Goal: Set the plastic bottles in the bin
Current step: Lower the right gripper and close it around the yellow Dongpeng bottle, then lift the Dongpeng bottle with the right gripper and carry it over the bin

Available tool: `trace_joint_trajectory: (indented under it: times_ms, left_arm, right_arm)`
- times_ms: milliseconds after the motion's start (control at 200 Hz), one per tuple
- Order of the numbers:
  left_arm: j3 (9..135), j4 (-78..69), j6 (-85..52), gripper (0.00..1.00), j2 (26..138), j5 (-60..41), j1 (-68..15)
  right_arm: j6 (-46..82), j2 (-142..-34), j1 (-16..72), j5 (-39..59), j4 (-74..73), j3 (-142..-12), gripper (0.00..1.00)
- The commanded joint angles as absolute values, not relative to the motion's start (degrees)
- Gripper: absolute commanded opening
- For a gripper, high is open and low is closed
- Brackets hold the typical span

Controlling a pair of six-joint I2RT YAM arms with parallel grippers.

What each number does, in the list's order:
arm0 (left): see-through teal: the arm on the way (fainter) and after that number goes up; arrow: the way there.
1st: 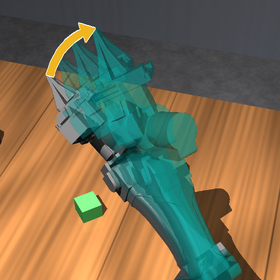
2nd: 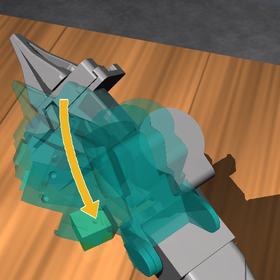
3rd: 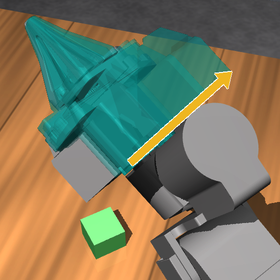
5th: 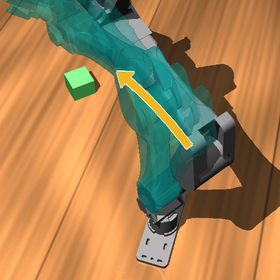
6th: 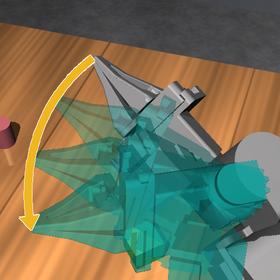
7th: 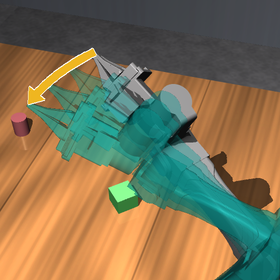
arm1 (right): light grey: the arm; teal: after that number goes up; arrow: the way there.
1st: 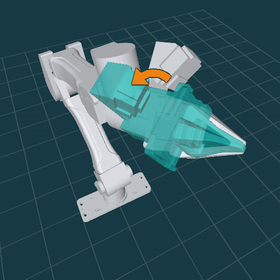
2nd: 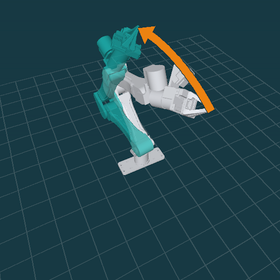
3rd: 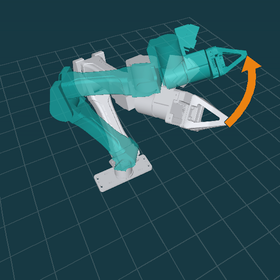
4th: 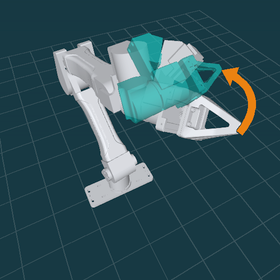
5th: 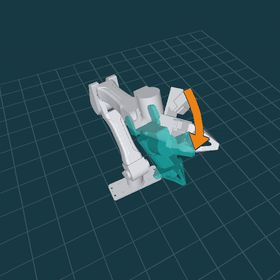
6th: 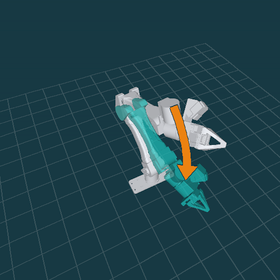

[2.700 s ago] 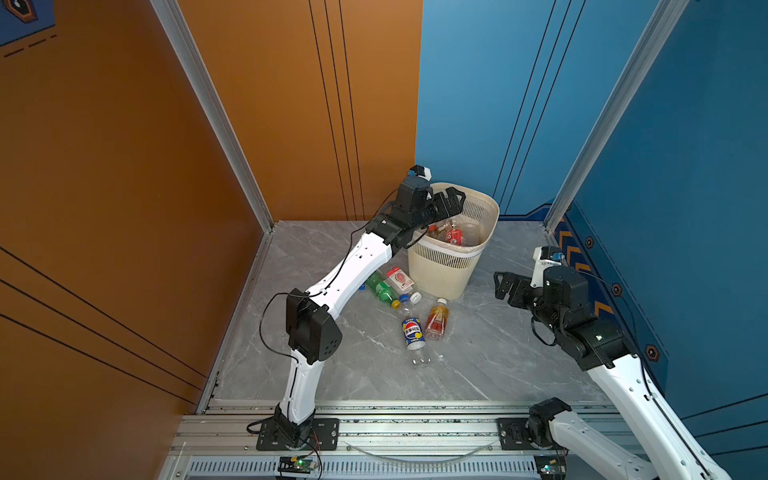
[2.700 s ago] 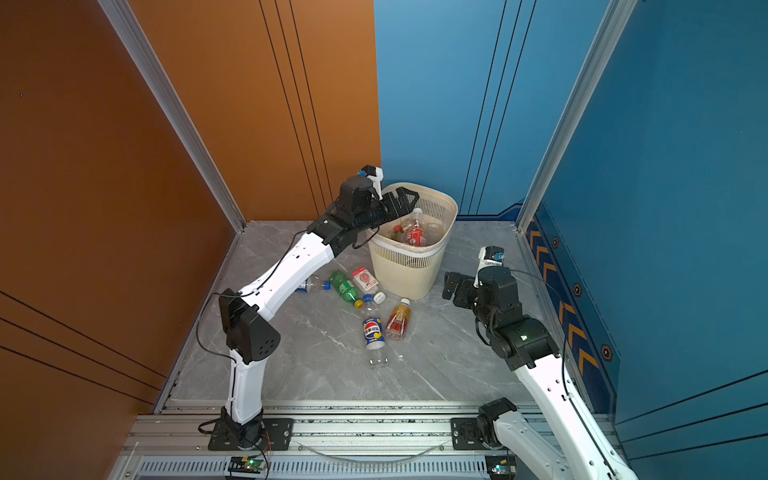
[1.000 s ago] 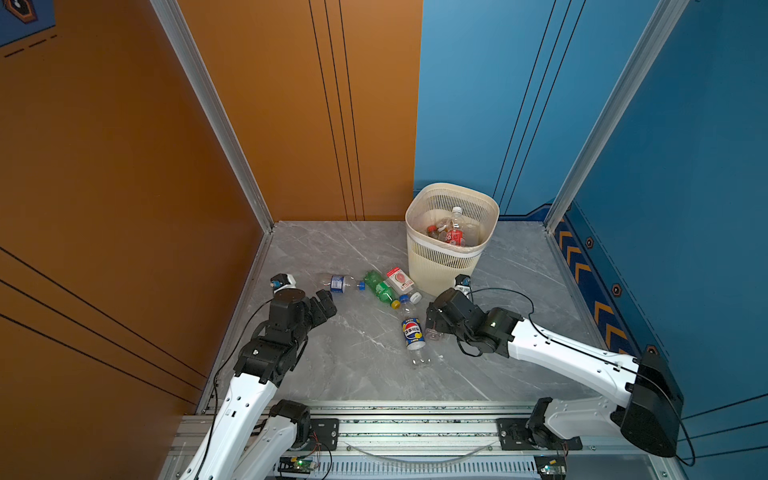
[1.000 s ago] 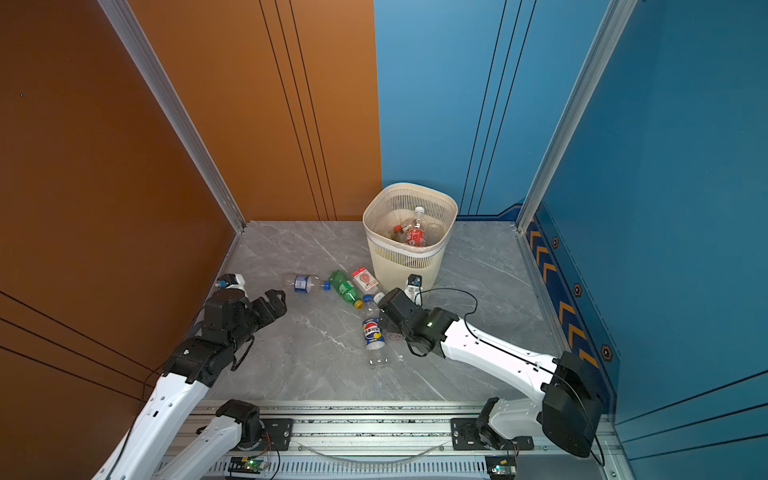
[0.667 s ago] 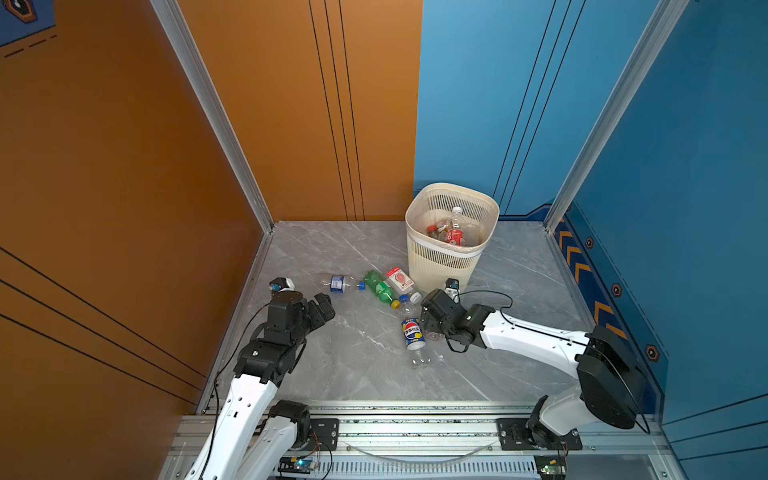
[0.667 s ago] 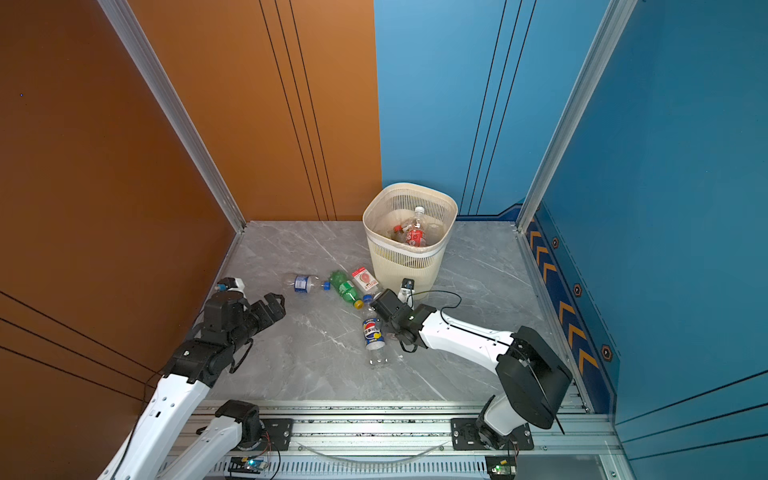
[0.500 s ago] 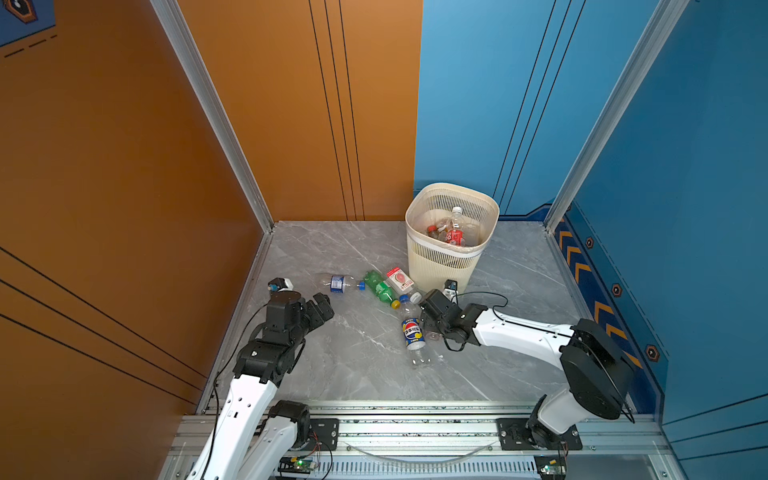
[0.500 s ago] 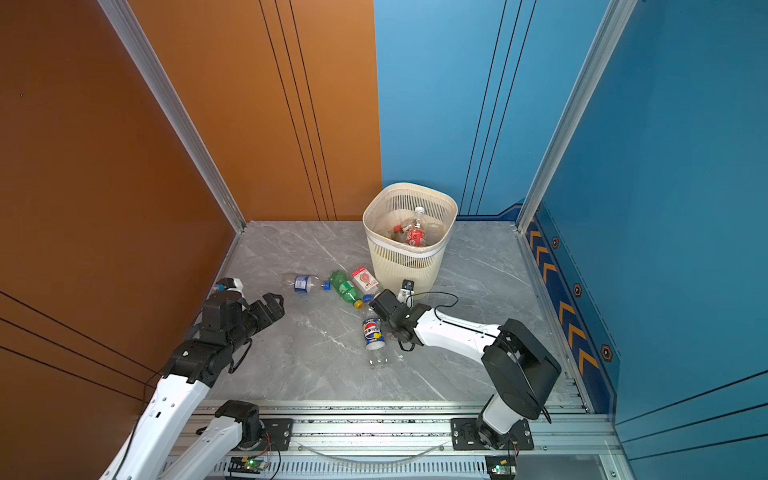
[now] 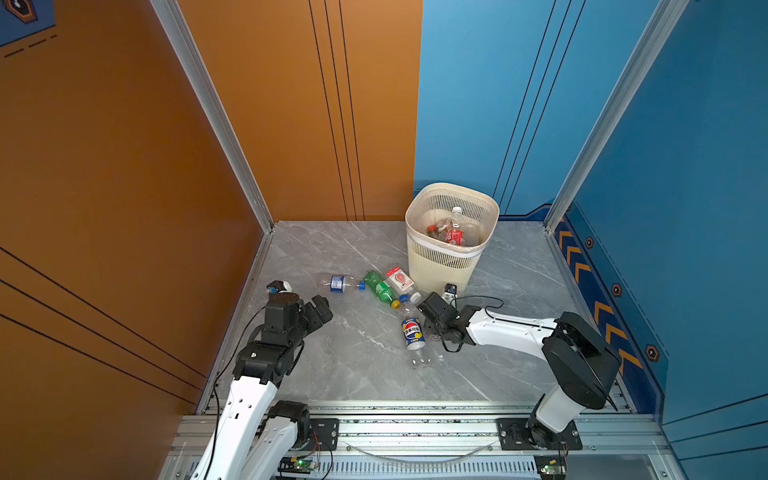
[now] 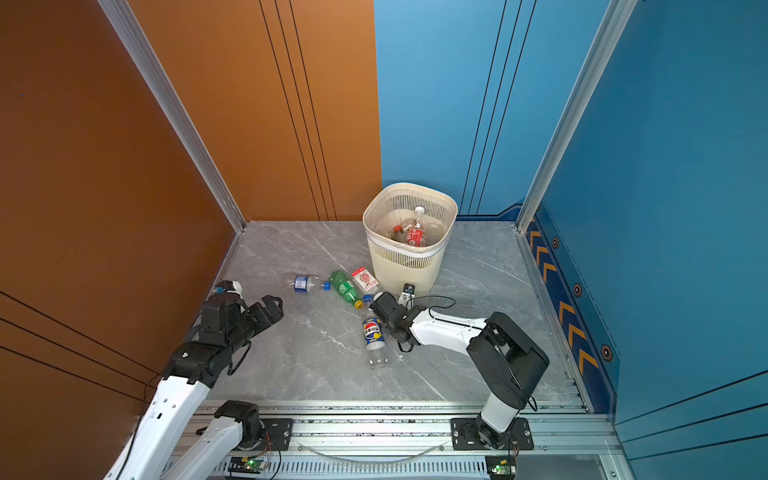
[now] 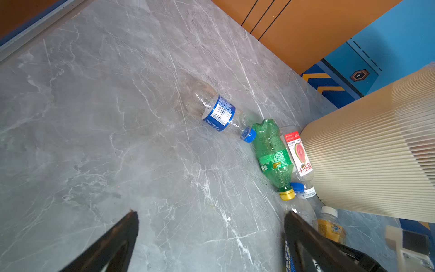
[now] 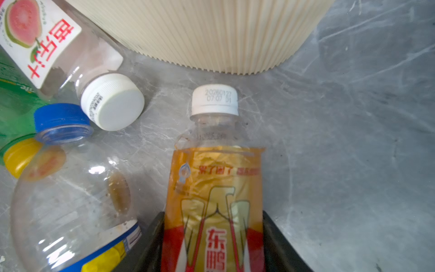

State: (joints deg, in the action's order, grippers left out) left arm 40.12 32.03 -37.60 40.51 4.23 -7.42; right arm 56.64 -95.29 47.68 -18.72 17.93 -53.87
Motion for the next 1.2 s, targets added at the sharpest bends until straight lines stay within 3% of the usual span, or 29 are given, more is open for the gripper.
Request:
trace_joint_trajectory:
  times_ms: [0,390,656,856,1196]
  left_arm:
    - [38.79,32.59,-38.26,0.98,40.48,3.08,-6.79]
    - [36.68,29.89,-40.56,0.98,41.65,1.31,-6.26]
    - [35.95,29.51,-41.43,0.98,41.49,0.64,-6.04]
    - [35.60,29.58,-41.66,0.98,40.87,0.44,-5.95]
    - [35.73,30.28,-41.83,0.98,40.09,0.26,-5.80]
  right_arm:
    - [57.06,-90.73,48.57,-21.13,20.27,-52.11,0.53]
    - [55.80,-65.00,48.48,-28.09,34.84,-49.33,0.50]
    - [48.79,-50.75,42.02,-30.57,45.38,-57.99,0.49]
    - [39.61,-53.35,38.06,-30.12,45.76,-71.03,0.50]
    - [29.11,-71.80,30.18,-17.28,37.85,-93.12,0.52]
